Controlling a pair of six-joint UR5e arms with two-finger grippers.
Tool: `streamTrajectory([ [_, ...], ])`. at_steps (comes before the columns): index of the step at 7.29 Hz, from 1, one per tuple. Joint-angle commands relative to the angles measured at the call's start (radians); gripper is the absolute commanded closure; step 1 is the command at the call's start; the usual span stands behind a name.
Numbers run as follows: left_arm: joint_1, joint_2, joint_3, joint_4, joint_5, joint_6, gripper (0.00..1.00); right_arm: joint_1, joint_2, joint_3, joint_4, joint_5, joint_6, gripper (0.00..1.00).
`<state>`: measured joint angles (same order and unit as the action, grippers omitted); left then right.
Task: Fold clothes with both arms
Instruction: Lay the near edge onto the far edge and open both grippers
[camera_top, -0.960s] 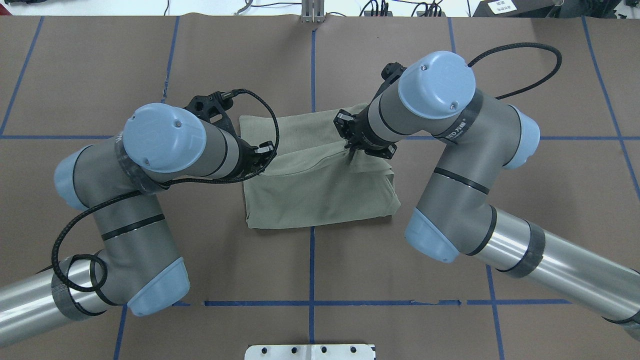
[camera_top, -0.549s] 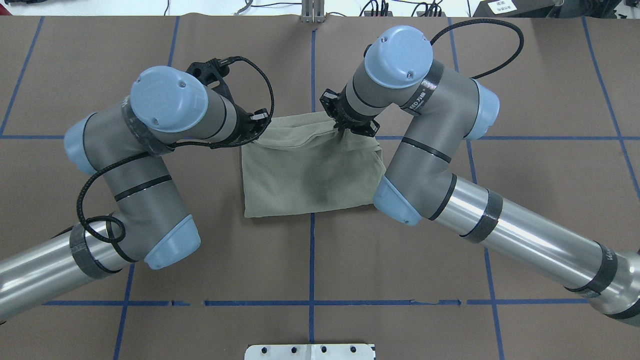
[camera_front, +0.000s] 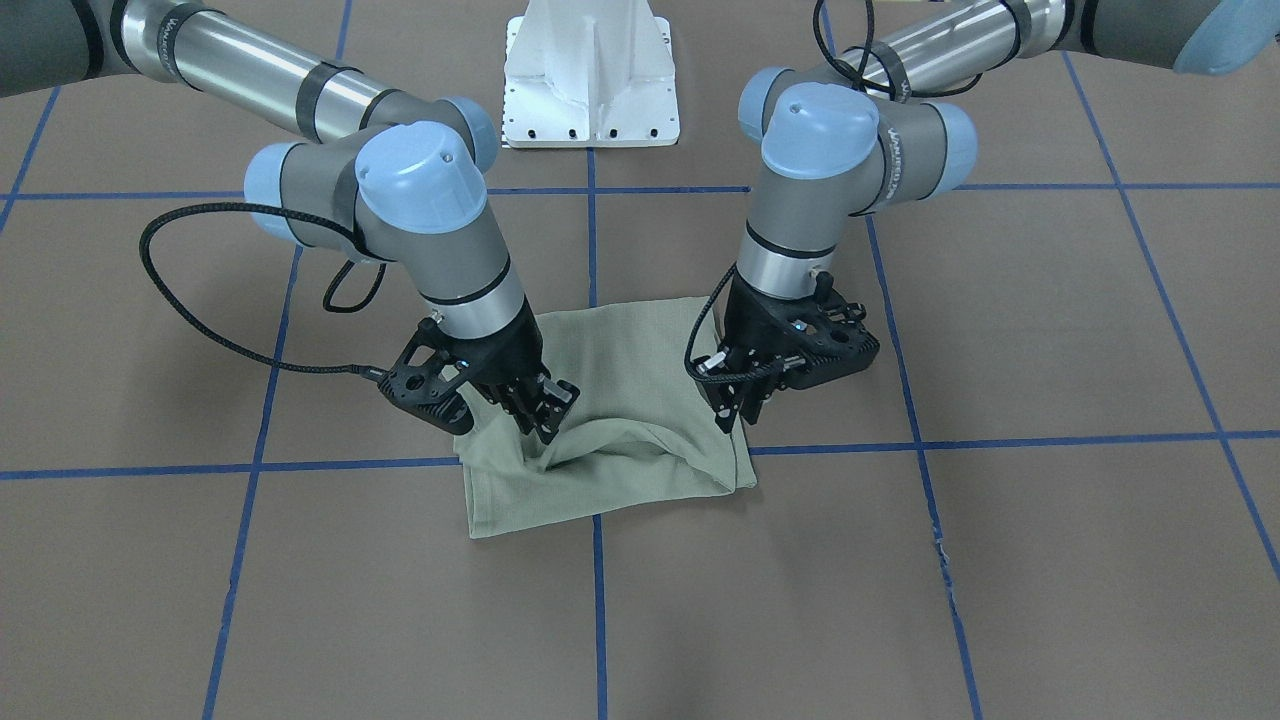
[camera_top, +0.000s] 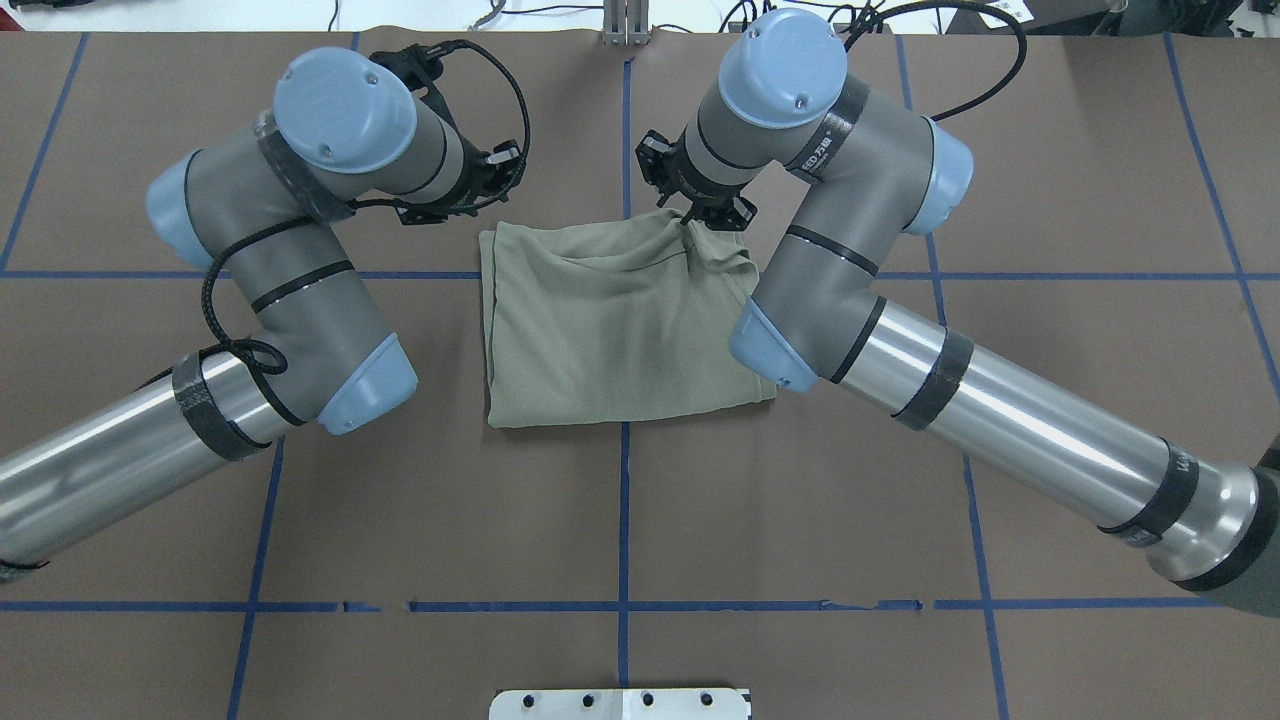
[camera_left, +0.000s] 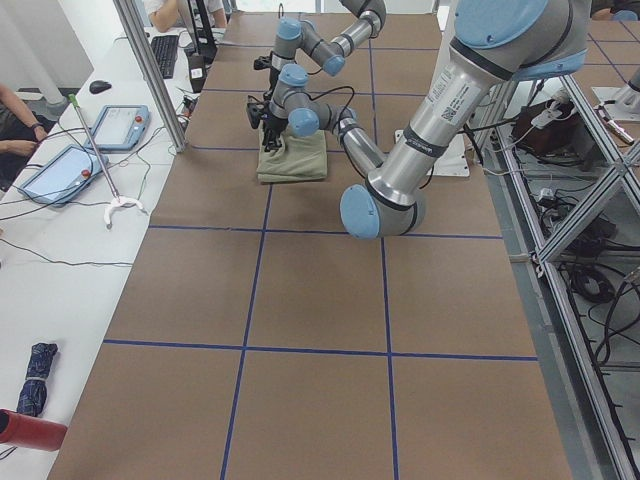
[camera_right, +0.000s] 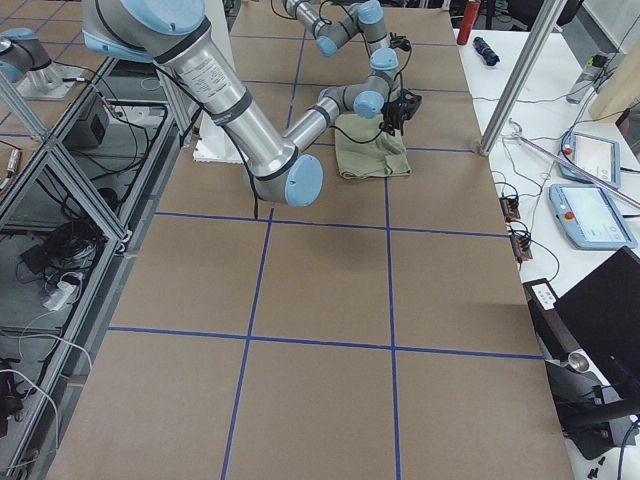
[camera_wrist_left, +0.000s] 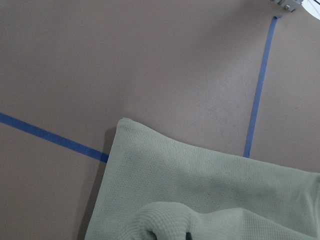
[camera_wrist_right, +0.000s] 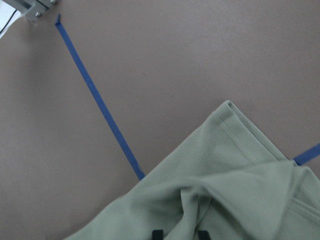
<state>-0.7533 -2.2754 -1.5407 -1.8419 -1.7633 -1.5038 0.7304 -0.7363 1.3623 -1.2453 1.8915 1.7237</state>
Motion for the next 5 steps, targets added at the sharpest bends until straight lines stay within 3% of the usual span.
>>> streamTrajectory([
  [1, -0.06, -0.004, 0.028, -0.007, -0.062, 0.059, 0.0, 0.026, 0.012, -0.046, 0.03, 0.007, 0.005, 0.0],
  [3, -0.067, -0.001, 0.025, -0.011, -0.065, 0.095, 0.0, 0.027, 0.012, -0.045, 0.027, 0.033, -0.009, 0.0],
  [4, -0.099, 0.019, 0.004, -0.007, -0.068, 0.197, 0.0, 0.056, 0.005, -0.036, 0.015, 0.091, -0.074, 0.0],
  [5, -0.159, 0.095, -0.042, -0.01, -0.144, 0.303, 0.0, 0.116, -0.024, -0.023, -0.015, 0.166, -0.169, 0.0],
])
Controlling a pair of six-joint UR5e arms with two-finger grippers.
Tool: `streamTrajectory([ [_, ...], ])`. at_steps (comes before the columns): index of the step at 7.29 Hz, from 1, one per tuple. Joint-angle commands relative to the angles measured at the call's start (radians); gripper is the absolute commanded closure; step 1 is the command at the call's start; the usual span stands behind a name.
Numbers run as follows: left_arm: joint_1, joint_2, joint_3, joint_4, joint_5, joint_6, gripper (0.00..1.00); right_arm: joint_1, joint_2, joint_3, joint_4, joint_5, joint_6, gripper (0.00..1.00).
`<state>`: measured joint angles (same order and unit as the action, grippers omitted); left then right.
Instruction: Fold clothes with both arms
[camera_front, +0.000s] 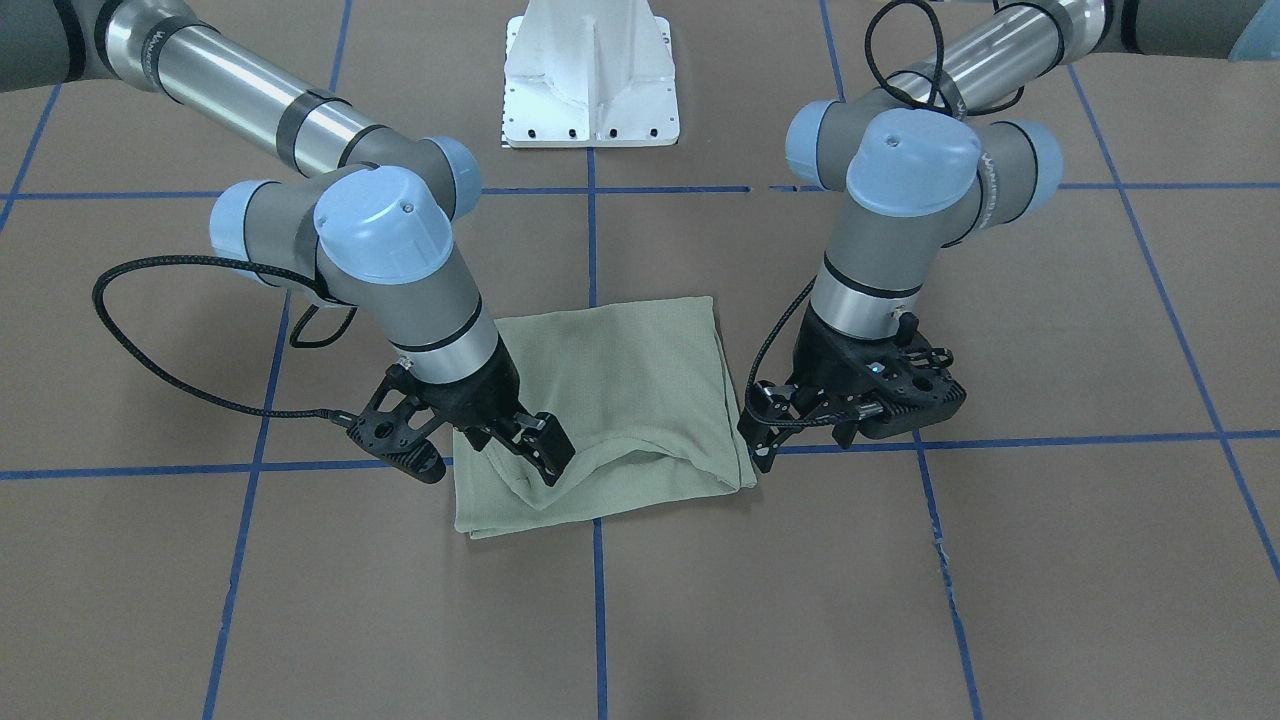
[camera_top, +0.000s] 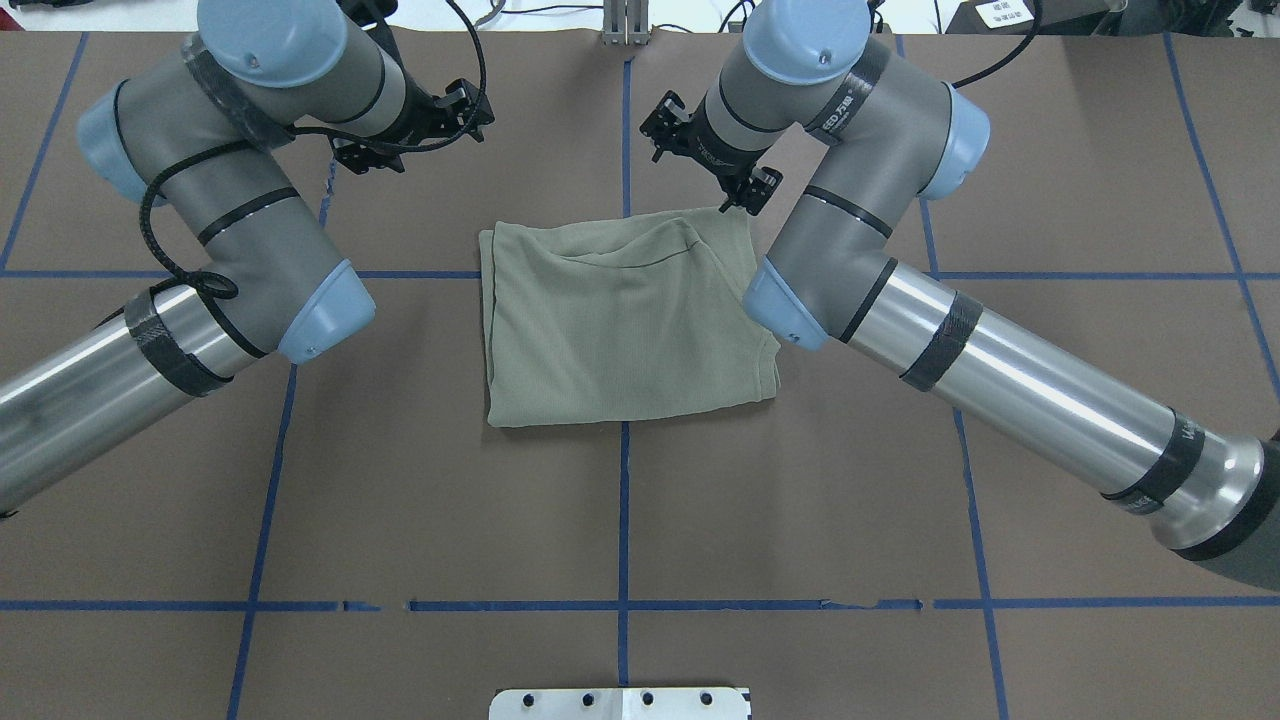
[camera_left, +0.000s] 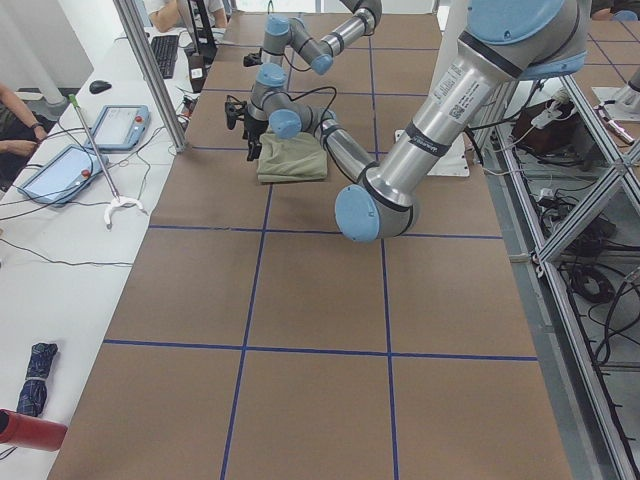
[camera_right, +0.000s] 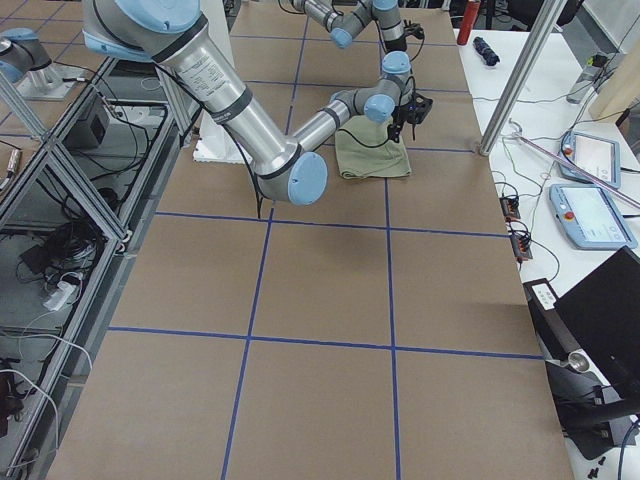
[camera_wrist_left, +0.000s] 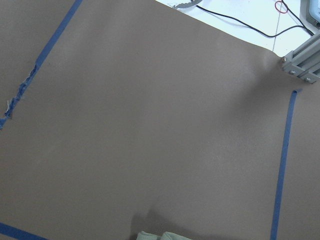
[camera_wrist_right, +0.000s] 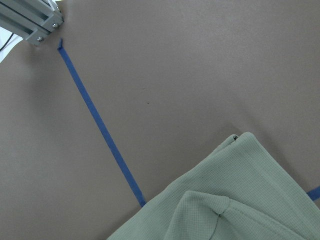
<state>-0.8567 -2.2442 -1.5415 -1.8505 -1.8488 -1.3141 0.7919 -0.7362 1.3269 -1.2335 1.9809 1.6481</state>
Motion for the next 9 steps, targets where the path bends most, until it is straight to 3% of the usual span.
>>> streamTrajectory([
  [1, -0.136, 0.128, -0.086, -0.001, -0.108, 0.289, 0.0, 0.094, -0.073, 0.062, -0.093, 0.093, -0.228, 0.0],
  [3, -0.296, 0.225, -0.092, 0.004, -0.197, 0.589, 0.0, 0.203, -0.208, 0.252, -0.322, 0.119, -0.617, 0.0],
  [4, -0.391, 0.265, -0.077, 0.016, -0.226, 0.795, 0.0, 0.287, -0.288, 0.324, -0.393, 0.19, -0.79, 0.0],
  [7, -0.6, 0.42, -0.011, 0.011, -0.234, 1.284, 0.0, 0.536, -0.581, 0.388, -0.409, 0.335, -1.309, 0.0],
  [9, -0.697, 0.507, 0.006, 0.004, -0.28, 1.598, 0.0, 0.663, -0.736, 0.387, -0.409, 0.338, -1.639, 0.0],
])
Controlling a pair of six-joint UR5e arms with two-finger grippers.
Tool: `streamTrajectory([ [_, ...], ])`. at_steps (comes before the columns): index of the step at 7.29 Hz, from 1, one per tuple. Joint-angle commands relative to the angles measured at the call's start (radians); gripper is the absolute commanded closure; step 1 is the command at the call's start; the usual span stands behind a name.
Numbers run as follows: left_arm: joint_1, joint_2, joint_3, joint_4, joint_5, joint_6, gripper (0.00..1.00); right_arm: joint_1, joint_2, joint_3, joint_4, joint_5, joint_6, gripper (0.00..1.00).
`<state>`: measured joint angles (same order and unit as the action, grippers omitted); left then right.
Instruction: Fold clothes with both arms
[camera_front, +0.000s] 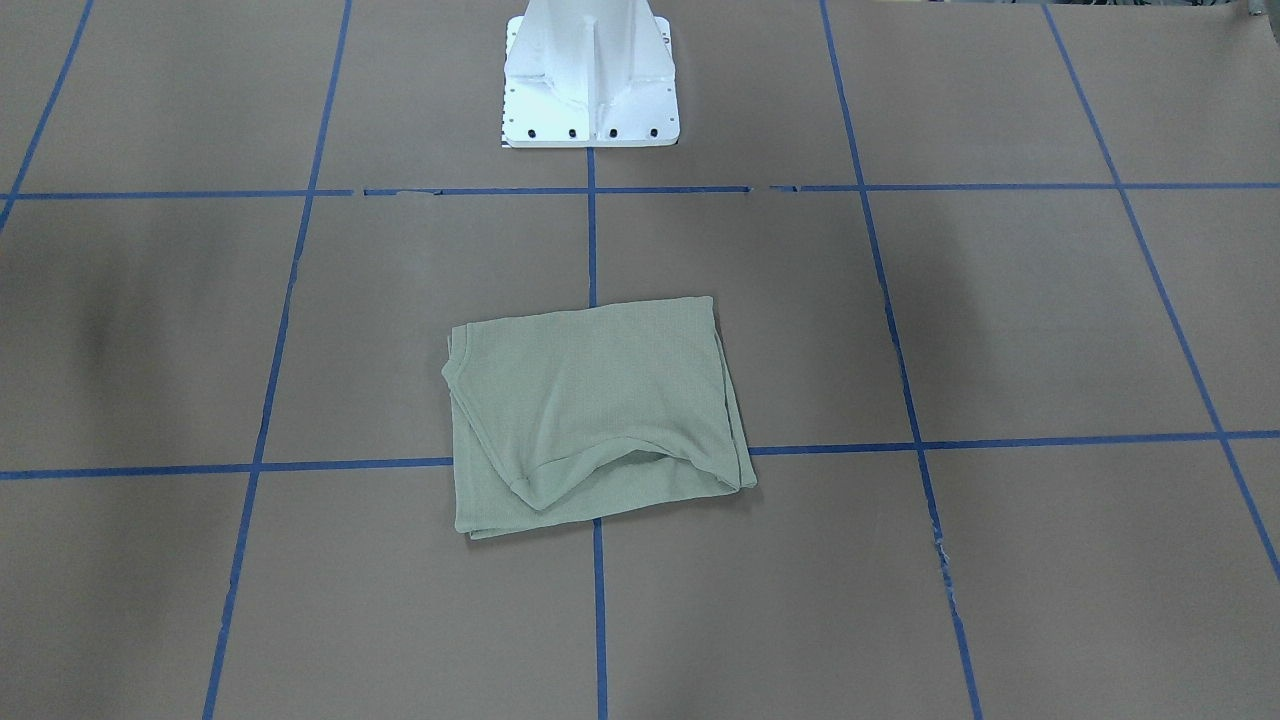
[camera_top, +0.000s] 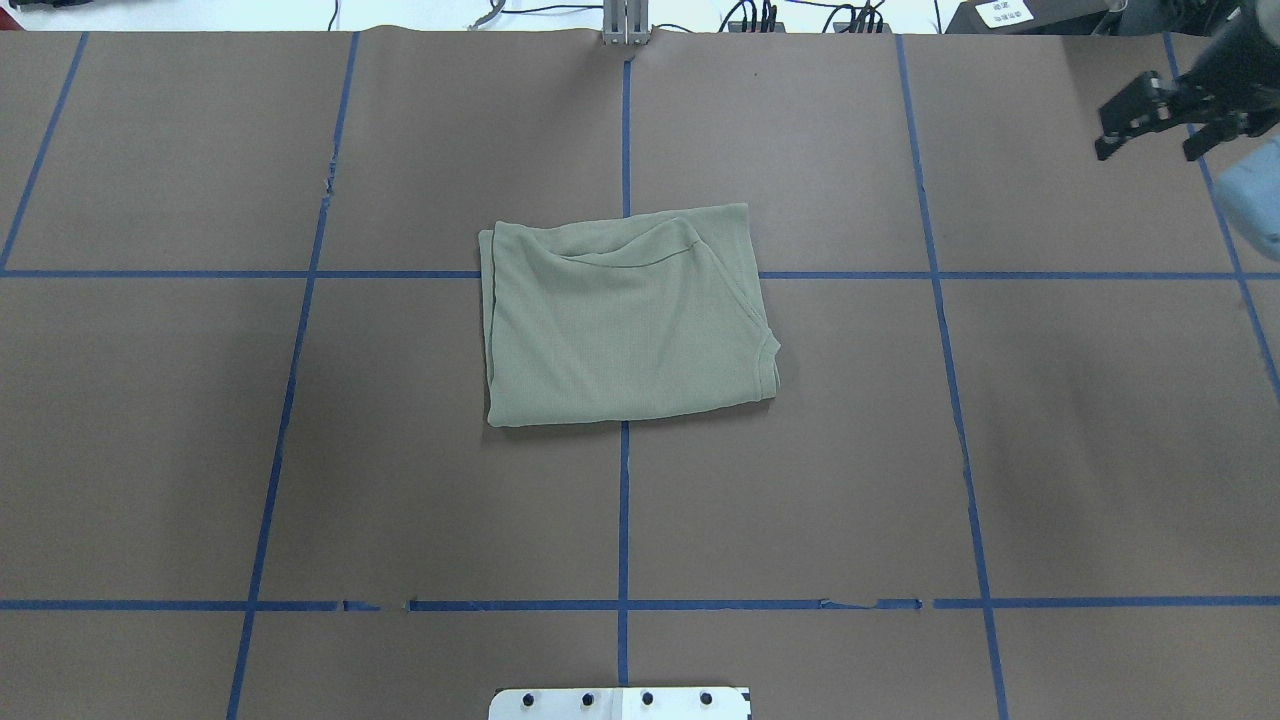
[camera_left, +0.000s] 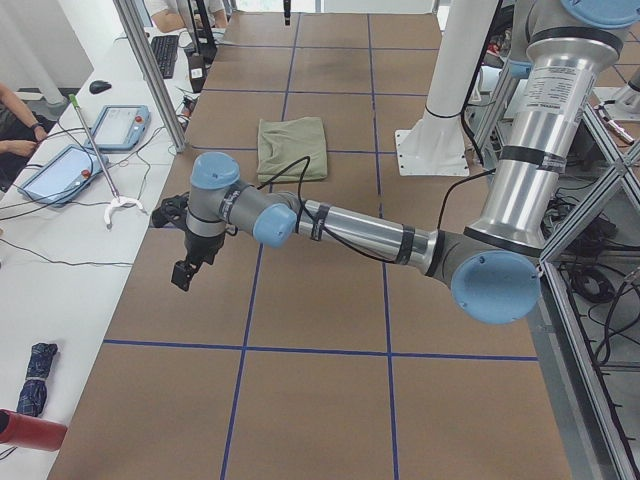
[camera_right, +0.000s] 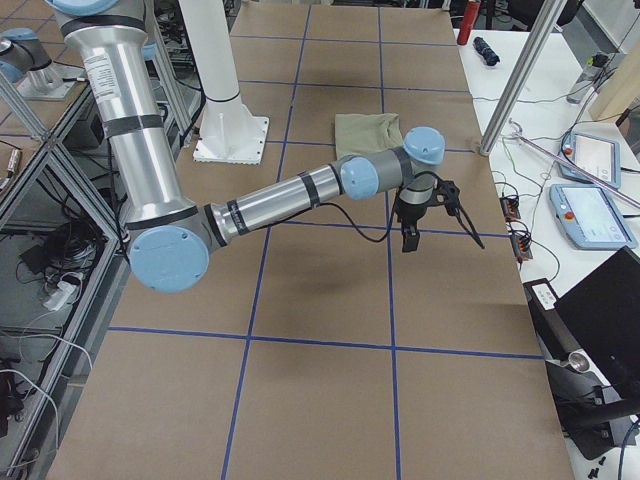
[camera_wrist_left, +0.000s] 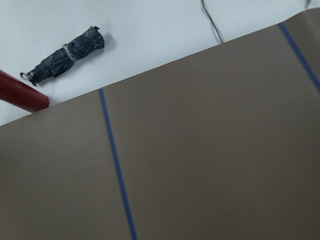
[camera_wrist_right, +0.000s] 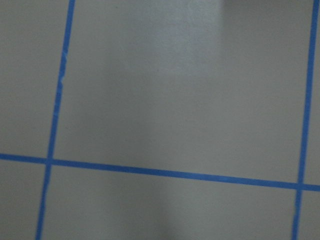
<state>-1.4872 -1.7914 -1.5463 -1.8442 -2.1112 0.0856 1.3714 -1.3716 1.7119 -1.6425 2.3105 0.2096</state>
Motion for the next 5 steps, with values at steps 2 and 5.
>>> streamTrajectory([
  [2, -0.1, 0.151, -0.007, -0.01, -0.061, 0.28, 0.0, 0.15, -0.205, -0.003, 0.013, 0.023, -0.289, 0.0],
  [5, -0.099, 0.156, 0.026, -0.061, -0.072, 0.279, 0.0, 0.14, -0.23, -0.023, 0.021, 0.007, -0.298, 0.0],
])
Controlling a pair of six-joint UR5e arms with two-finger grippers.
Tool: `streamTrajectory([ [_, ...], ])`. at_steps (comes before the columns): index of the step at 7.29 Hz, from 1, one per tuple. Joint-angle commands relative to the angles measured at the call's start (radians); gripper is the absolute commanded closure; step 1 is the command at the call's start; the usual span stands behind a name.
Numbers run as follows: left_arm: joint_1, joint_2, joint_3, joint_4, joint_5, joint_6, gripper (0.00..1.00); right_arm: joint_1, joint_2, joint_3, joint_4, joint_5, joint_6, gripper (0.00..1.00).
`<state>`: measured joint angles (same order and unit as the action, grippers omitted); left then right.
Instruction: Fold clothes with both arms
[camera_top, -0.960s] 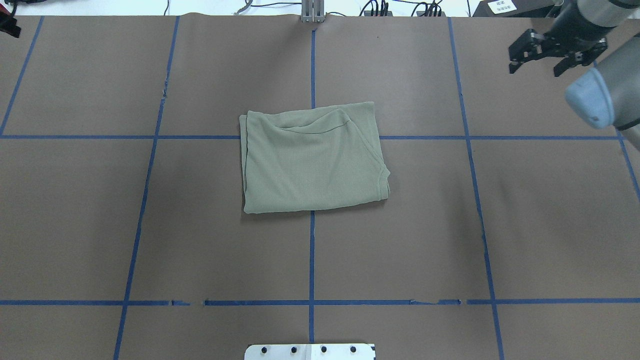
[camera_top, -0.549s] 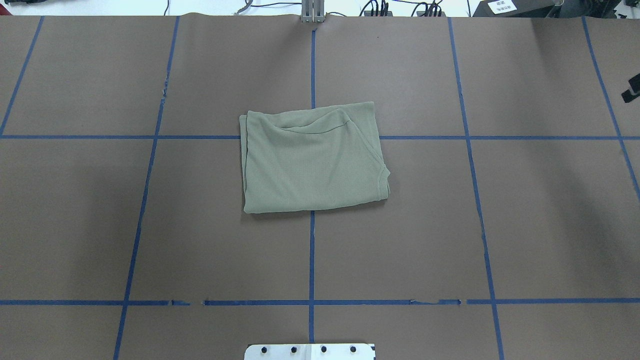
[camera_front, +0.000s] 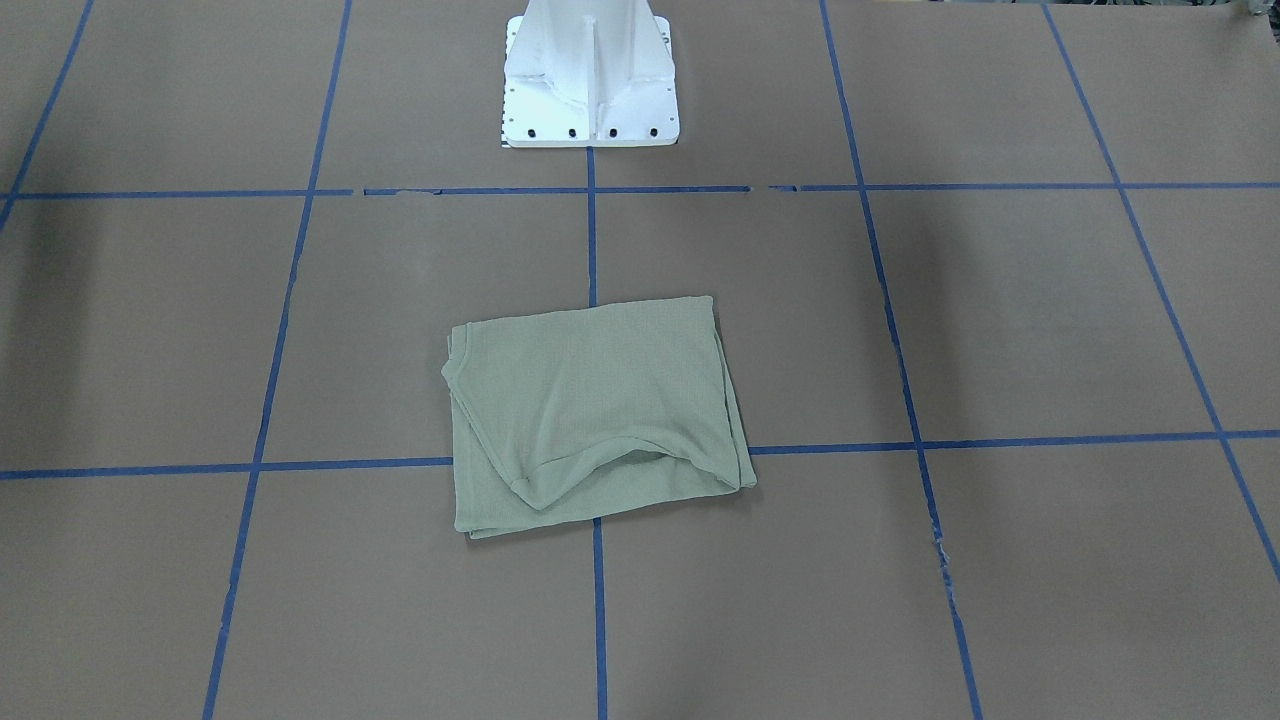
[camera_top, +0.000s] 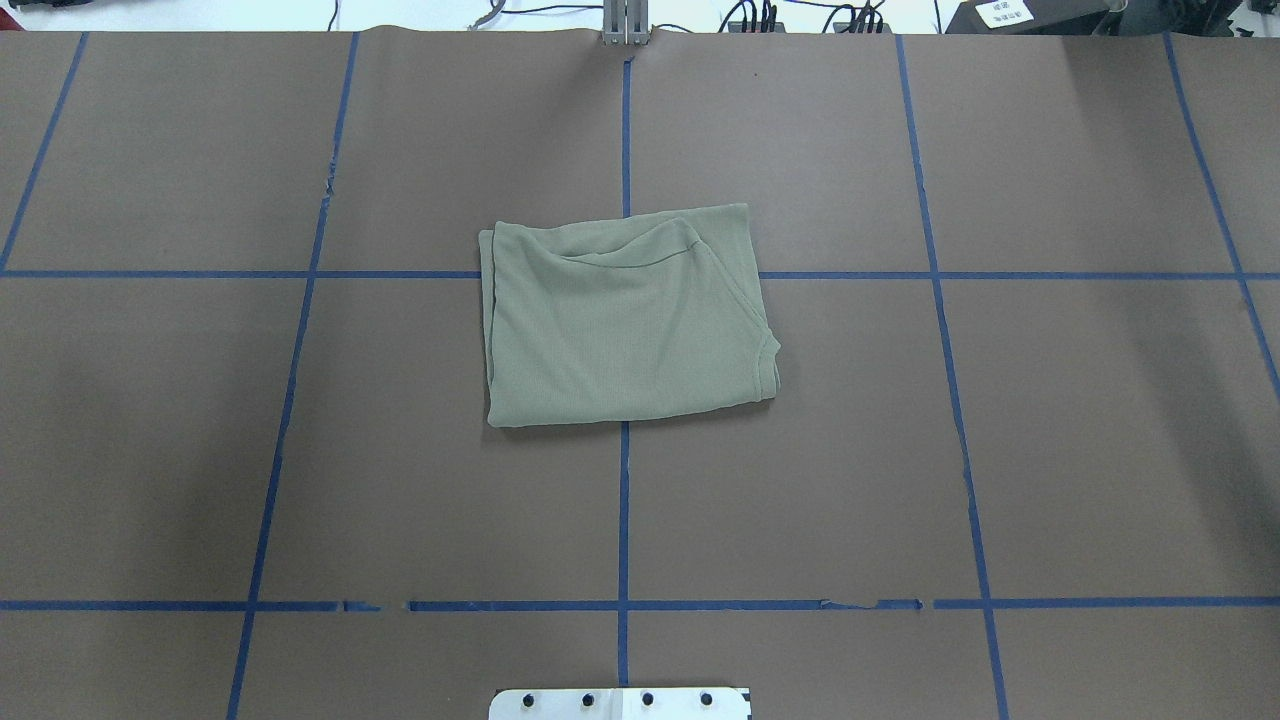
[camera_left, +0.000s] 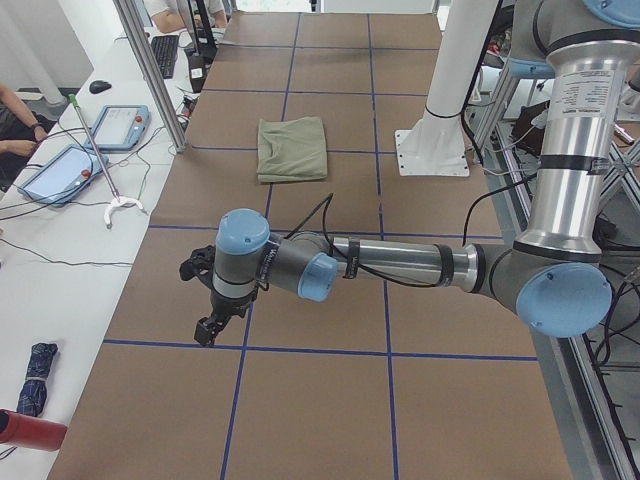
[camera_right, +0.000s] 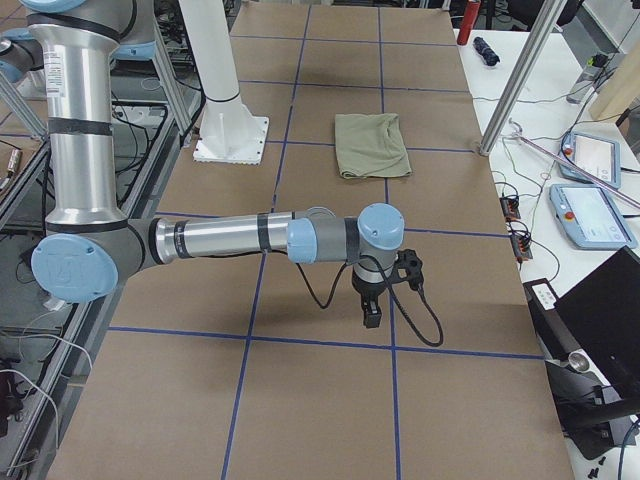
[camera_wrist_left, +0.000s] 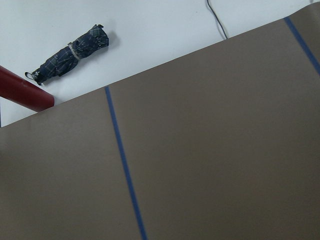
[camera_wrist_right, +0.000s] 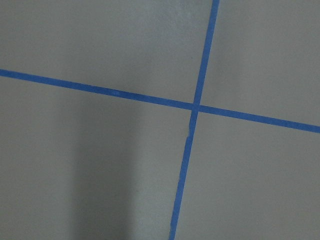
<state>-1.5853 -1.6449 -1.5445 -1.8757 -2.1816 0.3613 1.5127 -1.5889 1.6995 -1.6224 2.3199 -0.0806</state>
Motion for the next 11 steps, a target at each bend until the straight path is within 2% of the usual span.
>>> streamTrajectory([
  [1, -0.004, 0.008, 0.029, -0.028, 0.0, -0.013, 0.0, 0.0, -0.014, -0.012, 0.001, -0.001, 0.005, 0.0],
  [2, -0.004, 0.02, 0.024, -0.02, -0.004, -0.095, 0.0, 0.0, -0.013, -0.015, 0.001, 0.001, 0.005, 0.0],
  [4, 0.005, 0.022, -0.018, 0.08, -0.013, -0.279, 0.0, 0.001, -0.014, -0.014, -0.002, 0.004, 0.008, 0.0],
  [5, 0.008, 0.023, -0.019, 0.117, -0.056, -0.33, 0.0, 0.001, -0.017, -0.014, -0.005, 0.006, 0.009, 0.0],
  [6, 0.017, 0.022, -0.02, 0.192, -0.128, -0.347, 0.0, 0.001, -0.019, -0.014, -0.007, 0.01, 0.009, 0.0],
  [7, 0.054, 0.022, -0.048, 0.231, -0.145, -0.393, 0.0, 0.001, -0.019, -0.014, -0.007, 0.016, 0.009, 0.0],
  [10, 0.067, 0.059, -0.052, 0.23, -0.136, -0.386, 0.0, 0.001, -0.023, -0.017, -0.01, 0.015, 0.007, 0.0],
  [11, 0.067, 0.08, -0.049, 0.23, -0.138, -0.328, 0.0, 0.001, -0.035, -0.018, -0.008, 0.015, 0.007, 0.0],
])
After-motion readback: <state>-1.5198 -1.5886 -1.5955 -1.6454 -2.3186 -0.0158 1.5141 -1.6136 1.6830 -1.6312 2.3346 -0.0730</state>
